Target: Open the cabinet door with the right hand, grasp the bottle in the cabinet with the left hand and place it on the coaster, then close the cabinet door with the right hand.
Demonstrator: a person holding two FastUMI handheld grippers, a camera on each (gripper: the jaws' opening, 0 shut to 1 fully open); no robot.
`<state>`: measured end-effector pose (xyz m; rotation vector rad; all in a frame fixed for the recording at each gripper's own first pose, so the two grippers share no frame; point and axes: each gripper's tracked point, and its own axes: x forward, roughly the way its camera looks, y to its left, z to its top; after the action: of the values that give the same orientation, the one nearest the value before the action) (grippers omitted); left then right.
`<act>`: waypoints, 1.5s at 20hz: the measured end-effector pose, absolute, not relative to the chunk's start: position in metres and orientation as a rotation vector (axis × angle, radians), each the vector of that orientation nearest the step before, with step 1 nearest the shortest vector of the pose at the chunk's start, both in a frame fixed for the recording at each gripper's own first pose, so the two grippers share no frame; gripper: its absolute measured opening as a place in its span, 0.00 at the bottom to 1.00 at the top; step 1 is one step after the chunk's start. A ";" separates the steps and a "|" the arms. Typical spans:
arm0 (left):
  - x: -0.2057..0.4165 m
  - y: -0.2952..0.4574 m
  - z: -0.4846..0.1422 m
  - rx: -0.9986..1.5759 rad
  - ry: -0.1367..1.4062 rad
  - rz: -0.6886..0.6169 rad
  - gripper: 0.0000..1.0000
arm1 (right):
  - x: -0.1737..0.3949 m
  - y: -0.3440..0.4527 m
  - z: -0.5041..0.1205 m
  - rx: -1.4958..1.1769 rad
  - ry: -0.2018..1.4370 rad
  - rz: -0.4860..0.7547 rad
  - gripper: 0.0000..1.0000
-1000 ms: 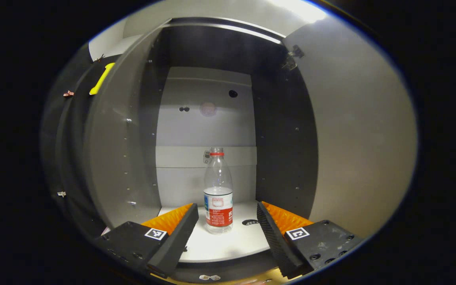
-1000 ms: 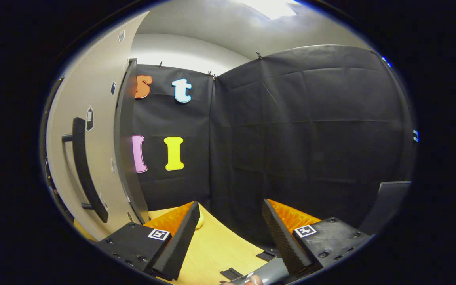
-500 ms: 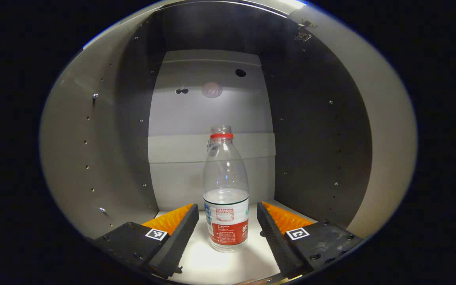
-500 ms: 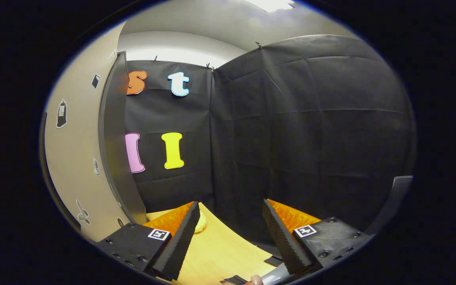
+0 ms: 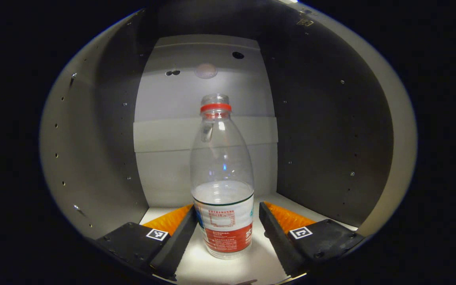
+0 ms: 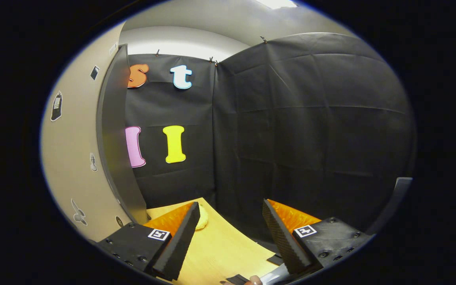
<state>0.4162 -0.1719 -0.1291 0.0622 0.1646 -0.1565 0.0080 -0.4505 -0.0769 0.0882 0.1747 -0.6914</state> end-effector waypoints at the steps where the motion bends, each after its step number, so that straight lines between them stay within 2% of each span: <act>1: 0.416 -0.172 -0.128 0.056 0.160 -0.161 0.96 | 0.009 -0.450 -0.077 0.090 0.177 -0.692 1.00; 4: 0.414 -0.173 -0.128 0.060 0.164 -0.182 0.78 | 0.011 -0.445 -0.075 0.087 0.172 -0.684 0.98; 6: 0.413 -0.171 -0.124 0.073 0.151 -0.184 0.77 | 0.008 -0.440 -0.071 0.079 0.163 -0.678 0.98; 14: 0.379 -0.175 -0.103 -0.028 0.145 -0.290 0.76 | -0.018 -0.422 -0.057 0.030 0.135 -0.699 1.00; 16: 0.369 -0.167 -0.091 -0.037 0.129 -0.312 0.76 | -0.026 -0.409 -0.050 0.015 0.122 -0.698 0.98; 27: 0.256 -0.102 -0.051 -0.058 0.074 -0.377 0.76 | -0.091 -0.314 -0.006 -0.007 0.037 -0.654 1.00; 30: 0.225 -0.087 -0.047 -0.039 0.065 -0.375 0.77 | -0.102 -0.281 0.001 -0.028 0.025 -0.619 0.98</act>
<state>0.2247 -0.0871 -0.0474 -0.0393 0.0652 -0.3752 -0.1015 -0.2808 0.0009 -0.0283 0.0249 -0.6194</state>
